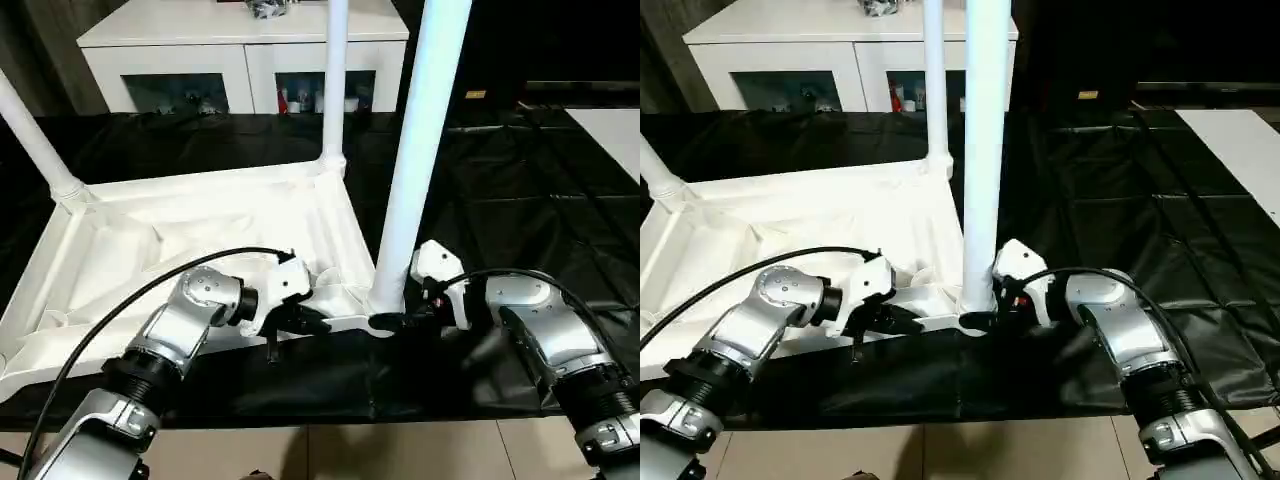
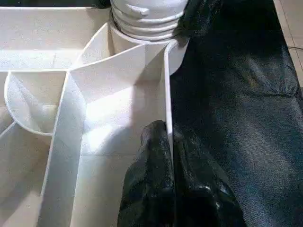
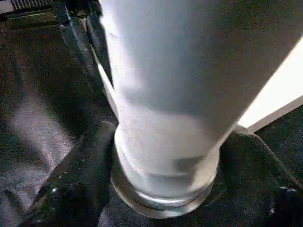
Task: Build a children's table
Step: Rotate leg to tighten
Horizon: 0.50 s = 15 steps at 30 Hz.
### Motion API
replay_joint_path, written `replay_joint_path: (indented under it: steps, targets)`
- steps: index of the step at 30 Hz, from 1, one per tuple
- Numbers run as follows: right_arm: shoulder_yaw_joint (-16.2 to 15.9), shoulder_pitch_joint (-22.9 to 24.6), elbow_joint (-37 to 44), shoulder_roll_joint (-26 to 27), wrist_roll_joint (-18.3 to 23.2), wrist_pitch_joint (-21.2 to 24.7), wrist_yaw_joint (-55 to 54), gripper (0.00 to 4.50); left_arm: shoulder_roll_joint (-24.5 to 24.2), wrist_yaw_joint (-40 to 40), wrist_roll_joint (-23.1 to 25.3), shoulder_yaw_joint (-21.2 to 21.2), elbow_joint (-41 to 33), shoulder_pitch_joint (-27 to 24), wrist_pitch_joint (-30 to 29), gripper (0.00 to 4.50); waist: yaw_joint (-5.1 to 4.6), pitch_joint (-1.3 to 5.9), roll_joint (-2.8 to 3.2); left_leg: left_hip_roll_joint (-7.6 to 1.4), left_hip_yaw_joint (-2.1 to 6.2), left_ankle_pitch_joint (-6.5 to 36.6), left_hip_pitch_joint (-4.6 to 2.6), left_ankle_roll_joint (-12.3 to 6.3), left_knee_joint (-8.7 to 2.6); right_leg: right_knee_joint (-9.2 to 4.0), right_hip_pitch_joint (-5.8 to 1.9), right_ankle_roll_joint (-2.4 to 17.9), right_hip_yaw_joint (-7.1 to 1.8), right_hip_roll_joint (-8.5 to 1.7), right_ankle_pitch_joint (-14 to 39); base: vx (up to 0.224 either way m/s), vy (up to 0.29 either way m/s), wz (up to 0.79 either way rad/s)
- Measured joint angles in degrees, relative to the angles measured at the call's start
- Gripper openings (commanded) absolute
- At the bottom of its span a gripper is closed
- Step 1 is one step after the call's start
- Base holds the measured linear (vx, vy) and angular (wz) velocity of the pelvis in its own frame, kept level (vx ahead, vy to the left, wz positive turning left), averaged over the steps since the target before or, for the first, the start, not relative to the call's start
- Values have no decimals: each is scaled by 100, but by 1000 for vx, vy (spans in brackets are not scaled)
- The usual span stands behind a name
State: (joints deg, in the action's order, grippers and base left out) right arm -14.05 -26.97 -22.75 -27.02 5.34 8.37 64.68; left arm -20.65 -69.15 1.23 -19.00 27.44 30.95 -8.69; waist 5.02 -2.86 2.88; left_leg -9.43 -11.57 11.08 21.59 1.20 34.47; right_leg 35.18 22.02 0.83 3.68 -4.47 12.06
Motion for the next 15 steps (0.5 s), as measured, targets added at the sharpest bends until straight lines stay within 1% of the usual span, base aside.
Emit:
replay_joint_path:
  steps: [2,4,9,12,15]
  targets:
    - [0,-1,-2,0,0,-3,16,280,-3,-2,-3,0,-2,-2,-3,0,-2,0,0,0,0,0,0,0,0,0,0,0,0,0,0,0,0,0]
    - [1,-1,-2,1,2,-3,17,274,-7,-3,-5,0,-12,-5,-11,0,-2,1,2,0,0,0,0,1,0,0,0,0,0,0,0,0,0,0]
    - [19,-1,-23,85,0,22,-90,272,-12,1,-29,11,-6,-6,-45,0,-7,1,1,-1,0,0,0,0,0,2,0,0,0,0,0,0,0,0]
    - [192,-28,-213,473,-24,161,-708,271,56,247,-2,149,184,57,-81,0,-81,2,-6,-1,0,-1,-10,10,2,11,-1,3,-1,2,-4,0,0,0]
    - [377,-157,-493,823,-113,286,-1556,270,315,772,125,244,600,305,-109,0,-162,2,-7,2,0,-2,-19,13,6,6,-10,5,-6,1,-12,0,0,0]
